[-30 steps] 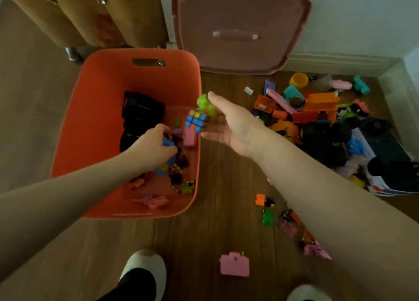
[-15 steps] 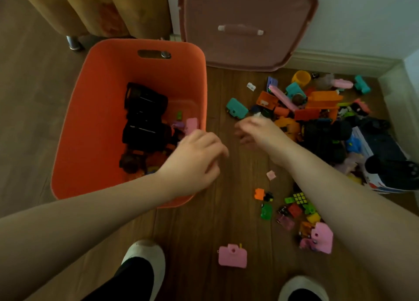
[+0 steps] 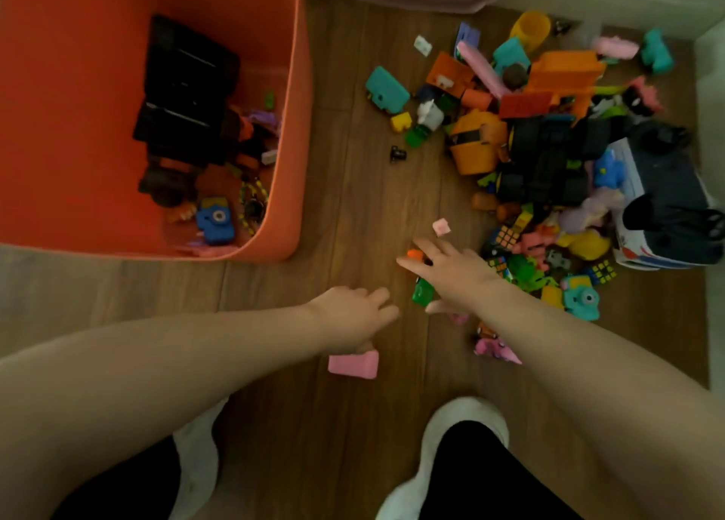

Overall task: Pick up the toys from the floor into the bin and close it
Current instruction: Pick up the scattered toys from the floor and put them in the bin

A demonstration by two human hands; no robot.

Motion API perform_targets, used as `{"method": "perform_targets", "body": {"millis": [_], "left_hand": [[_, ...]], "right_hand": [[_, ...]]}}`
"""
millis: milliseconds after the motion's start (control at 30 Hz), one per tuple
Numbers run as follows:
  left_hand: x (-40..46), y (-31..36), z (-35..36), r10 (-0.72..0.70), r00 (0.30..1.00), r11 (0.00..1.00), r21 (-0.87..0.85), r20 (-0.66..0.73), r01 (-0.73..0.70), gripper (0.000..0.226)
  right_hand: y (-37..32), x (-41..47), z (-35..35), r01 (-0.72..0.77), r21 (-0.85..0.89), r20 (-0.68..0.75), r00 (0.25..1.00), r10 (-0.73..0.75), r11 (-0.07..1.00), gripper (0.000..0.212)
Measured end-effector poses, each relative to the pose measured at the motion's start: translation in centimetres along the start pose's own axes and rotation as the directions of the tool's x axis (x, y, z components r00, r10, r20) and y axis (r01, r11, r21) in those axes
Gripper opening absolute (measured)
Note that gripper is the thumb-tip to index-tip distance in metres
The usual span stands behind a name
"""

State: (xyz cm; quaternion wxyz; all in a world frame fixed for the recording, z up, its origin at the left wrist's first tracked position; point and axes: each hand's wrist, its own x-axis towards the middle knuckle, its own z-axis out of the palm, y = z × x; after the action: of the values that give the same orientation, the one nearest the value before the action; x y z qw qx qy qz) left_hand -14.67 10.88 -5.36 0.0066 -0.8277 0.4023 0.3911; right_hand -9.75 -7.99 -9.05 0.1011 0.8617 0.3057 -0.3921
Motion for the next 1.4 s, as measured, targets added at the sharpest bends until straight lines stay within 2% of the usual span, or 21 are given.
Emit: {"method": "perform_targets", "body": {"millis": [167,267,400,500,567,633,700,733,767,833,933,1000,1033,1067,1133,1200,1267,1300,1333,1400], "left_hand": [[1.0,1.0,3.8,-0.06,0.994,0.995,-0.076,0.089,0.067,0.089],[1.0,1.3,4.9,-0.096,0.989,0.993,-0.064,0.113,0.104,0.081],[1.2,1.7,5.4,-0.111,0.989,0.992,-0.05,0.095,0.116,0.061],[1.3,1.0,4.7,-0.15,0.984,0.986,-0.056,0.093,0.155,0.064],[1.2,0.7,3.1,-0.166,0.983,0.977,-0.12,0.084,0.175,0.066],[0.9,0.9,0.5,-0.183,0.983,0.952,-0.247,0.005,0.178,0.063],[0.0,1.3,-2.9,-0.172,0.968,0.938,-0.33,-0.183,0.104,0.061],[-0.7,1.3,-4.8,-0.147,0.931,0.942,-0.334,-0.334,0.029,0.058],[-1.6,1.1,-6.7,-0.115,0.863,0.943,-0.327,-0.493,-0.061,0.054],[-3.8,0.2,-10.5,-0.097,0.721,0.923,-0.333,-0.686,-0.193,0.047],[-7.1,-3.1,-14.0,-0.228,0.581,0.905,-0.39,-0.781,-0.169,0.044],[-8.9,-5.7,-14.9,-0.427,0.503,0.842,-0.534,-0.751,-0.082,0.039],[-9.4,-7.1,-14.8,-0.55,0.481,0.755,-0.653,-0.683,-0.063,0.032],[-9.7,-8.5,-14.4,-0.672,0.472,0.616,-0.784,-0.571,-0.071,0.027],[-10.2,-11.2,-12.5,-0.829,0.459,0.317,-0.945,-0.319,-0.086,0.028],[-10.6,-14.0,-9.8,-0.877,0.461,0.165,-0.986,-0.134,0.028,0.034],[-11.1,-16.0,-7.0,-0.881,0.474,0.113,-0.965,0.012,0.235,0.042],[-11.5,-16.9,-6.0,-0.872,0.486,0.125,-0.935,0.055,0.33,0.047],[-11.8,-17.4,-5.3,-0.863,0.503,0.168,-0.908,0.052,0.383,0.05],[-12.0,-17.3,-5.2,-0.847,0.529,0.275,-0.895,-0.052,0.352,0.049]], "right_hand": [[-0.9,0.1,2.2,0.035,-0.088,-0.061,0.997,-0.041,0.996,0.084],[-1.4,0.1,2.4,0.03,-0.027,-0.092,0.995,-0.032,0.999,0.073],[-1.4,0.0,2.4,0.009,0.084,-0.099,0.995,-0.001,0.996,0.047],[-0.9,0.1,2.0,-0.046,0.177,-0.098,0.993,0.064,0.983,0.042],[-0.5,0.2,1.8,-0.09,0.345,-0.075,0.99,0.123,0.934,0.032],[-0.1,0.1,1.1,-0.107,0.601,-0.077,0.979,0.191,0.792,0.022],[0.3,-0.2,-0.3,-0.086,0.783,-0.114,0.954,0.278,0.616,0.02],[0.4,-0.4,-1.4,-0.063,0.847,-0.132,0.937,0.323,0.529,0.02],[0.4,-0.7,-2.7,-0.038,0.898,-0.137,0.923,0.36,0.438,0.019],[0.2,-1.1,-5.6,0.054,0.971,-0.141,0.915,0.379,0.231,0.02],[-1.1,-2.0,-11.2,0.213,0.968,-0.136,0.891,0.432,-0.135,0.014],[-2.5,-2.5,-15.2,0.318,0.913,-0.182,0.879,0.441,-0.255,0.01],[-3.2,-2.5,-17.2,0.365,0.889,-0.224,0.873,0.433,-0.276,0.011],[-4.1,-2.4,-19.0,0.4,0.876,-0.266,0.866,0.423,-0.268,0.011],[-6.1,-2.1,-22.0,0.425,0.889,-0.326,0.848,0.417,-0.169,0.014],[-8.0,-1.2,-24.2,0.411,0.909,-0.354,0.848,0.394,-0.07,0.018],[-9.5,-0.1,-25.6,0.381,0.924,-0.358,0.861,0.362,0.006,0.019],[-10.2,0.5,-26.2,0.369,0.927,-0.367,0.86,0.355,0.065,0.018],[-10.8,1.0,-26.5,0.351,0.924,-0.383,0.855,0.351,0.152,0.02],[-11.2,1.3,-26.9,0.295,0.878,-0.422,0.85,0.317,0.376,0.032]]}}
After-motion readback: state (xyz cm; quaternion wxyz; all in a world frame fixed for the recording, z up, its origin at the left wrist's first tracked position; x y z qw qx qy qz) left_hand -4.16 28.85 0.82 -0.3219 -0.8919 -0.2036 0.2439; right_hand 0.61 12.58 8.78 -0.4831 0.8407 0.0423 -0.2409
